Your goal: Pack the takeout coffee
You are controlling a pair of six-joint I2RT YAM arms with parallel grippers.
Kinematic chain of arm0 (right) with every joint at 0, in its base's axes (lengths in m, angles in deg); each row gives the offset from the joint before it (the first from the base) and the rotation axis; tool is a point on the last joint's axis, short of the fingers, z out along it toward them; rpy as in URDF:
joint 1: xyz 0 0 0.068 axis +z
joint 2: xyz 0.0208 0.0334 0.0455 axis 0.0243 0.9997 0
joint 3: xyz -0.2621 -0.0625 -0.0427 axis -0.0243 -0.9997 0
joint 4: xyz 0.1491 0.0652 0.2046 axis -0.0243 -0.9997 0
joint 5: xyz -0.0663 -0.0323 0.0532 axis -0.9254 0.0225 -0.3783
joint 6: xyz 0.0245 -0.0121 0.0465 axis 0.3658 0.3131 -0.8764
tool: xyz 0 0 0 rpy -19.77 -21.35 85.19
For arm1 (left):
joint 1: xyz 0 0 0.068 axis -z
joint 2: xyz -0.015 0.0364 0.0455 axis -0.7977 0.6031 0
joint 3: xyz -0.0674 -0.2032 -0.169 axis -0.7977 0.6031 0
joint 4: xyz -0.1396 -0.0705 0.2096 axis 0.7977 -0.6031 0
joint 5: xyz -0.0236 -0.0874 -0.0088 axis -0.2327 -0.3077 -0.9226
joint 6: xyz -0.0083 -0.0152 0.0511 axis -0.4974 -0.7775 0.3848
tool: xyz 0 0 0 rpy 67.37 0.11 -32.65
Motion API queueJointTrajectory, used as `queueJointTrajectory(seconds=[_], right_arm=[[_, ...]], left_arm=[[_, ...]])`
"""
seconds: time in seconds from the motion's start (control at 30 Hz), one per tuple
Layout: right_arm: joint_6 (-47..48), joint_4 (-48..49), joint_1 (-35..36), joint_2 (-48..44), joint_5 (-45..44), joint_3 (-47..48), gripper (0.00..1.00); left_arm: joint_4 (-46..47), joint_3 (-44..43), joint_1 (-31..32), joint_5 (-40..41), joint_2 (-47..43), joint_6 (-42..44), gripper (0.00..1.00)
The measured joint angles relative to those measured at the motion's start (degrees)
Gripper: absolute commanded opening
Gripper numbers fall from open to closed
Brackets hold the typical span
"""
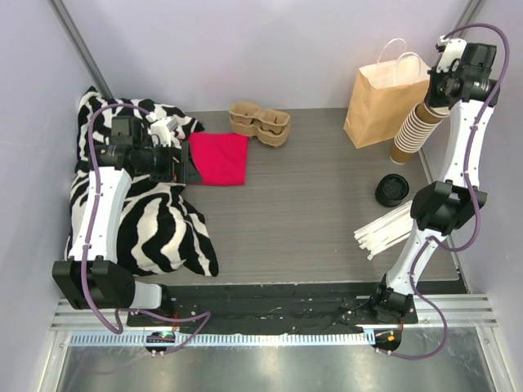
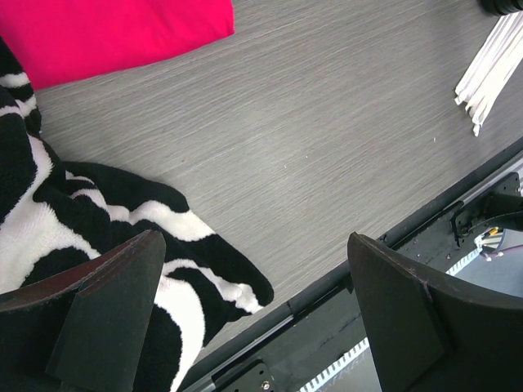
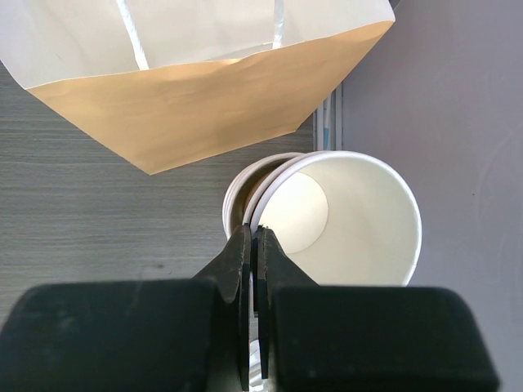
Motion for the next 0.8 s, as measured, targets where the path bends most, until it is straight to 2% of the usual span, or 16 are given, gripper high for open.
queueJointTrajectory(seconds=[0.13,0.3,0.43,0.53,0.57,0.67,0.8], right_arm=[[0.2,0.3,0.0,-0.3,-0.3,0.0,0.01],[0.5,0.3,0.0,-0.3,-0.3,0.0,0.13],[0.9,0.3,0.0,-0.3,-0.6,0.0,0.07],[1.0,0.3,0.0,-0.3,-0.8,0.0,0.18],[1.0,0.3,0.0,-0.3,-0.8,0.0,0.17],[1.1,0.3,0.0,-0.3,-1.0,0.0,0.01],[1.2,0.3,0.0,-0.3,-1.1,0.0,0.01]], left_arm=[[0.0,0.0,0.0,0.0,0.2,0.0,1.00],[0.0,0.0,0.0,0.0,0.2,0.0,1.00],[0.0,-0.3,0.0,-0.3,0.4,0.3,1.00],[-0.1,-1.8,0.0,-0.5,1.2,0.6,1.00],[0.0,-2.1,0.0,-0.6,1.5,0.8,1.00],[-0.1,-2.6,0.0,-0.7,1.9,1.1,1.00],[-0.1,-2.7,0.0,-0.8,2.1,1.3,1.00]])
